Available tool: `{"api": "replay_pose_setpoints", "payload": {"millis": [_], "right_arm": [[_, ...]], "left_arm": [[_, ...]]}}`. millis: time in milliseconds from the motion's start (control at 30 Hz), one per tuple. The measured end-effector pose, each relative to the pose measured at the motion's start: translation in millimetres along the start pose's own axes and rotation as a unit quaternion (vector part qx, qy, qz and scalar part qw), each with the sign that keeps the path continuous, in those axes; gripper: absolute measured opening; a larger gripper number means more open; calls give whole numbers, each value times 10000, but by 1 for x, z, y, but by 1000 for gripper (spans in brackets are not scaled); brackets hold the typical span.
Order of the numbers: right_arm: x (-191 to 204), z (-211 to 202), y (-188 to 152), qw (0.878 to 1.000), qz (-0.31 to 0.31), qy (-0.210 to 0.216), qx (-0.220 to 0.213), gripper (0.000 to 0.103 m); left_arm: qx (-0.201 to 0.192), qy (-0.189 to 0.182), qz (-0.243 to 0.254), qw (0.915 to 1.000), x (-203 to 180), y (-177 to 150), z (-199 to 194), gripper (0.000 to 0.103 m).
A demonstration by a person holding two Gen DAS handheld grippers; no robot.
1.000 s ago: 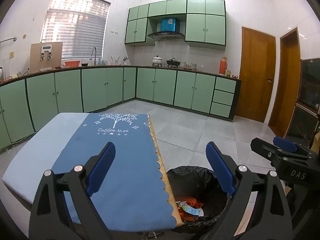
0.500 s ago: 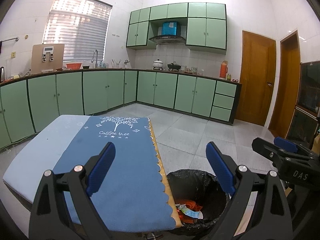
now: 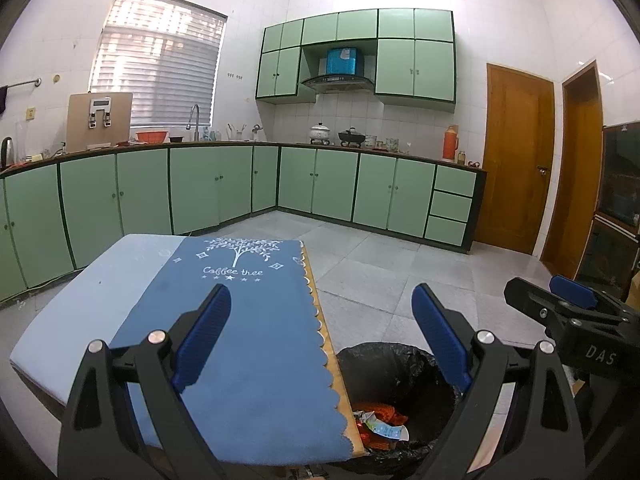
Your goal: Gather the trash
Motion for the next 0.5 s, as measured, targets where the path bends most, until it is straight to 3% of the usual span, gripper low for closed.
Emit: {"api": "replay_pose_setpoints", "payload": {"millis": [500], "right_arm": [[0,-2,0,10000,-34,-9,-8,97]], "left_arm": [[0,66,22,10000,2,3,-1,89]]}}
Point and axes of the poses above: each gripper's, at about its wrist camera, not at the fingertips, and z roughly the way its jaws point, x to its left, y to its top, the point moved 9 cm from there along z, roughly the way its jaws point, and after that the axes turned 5 degrees about y, right-handed, at the moved point
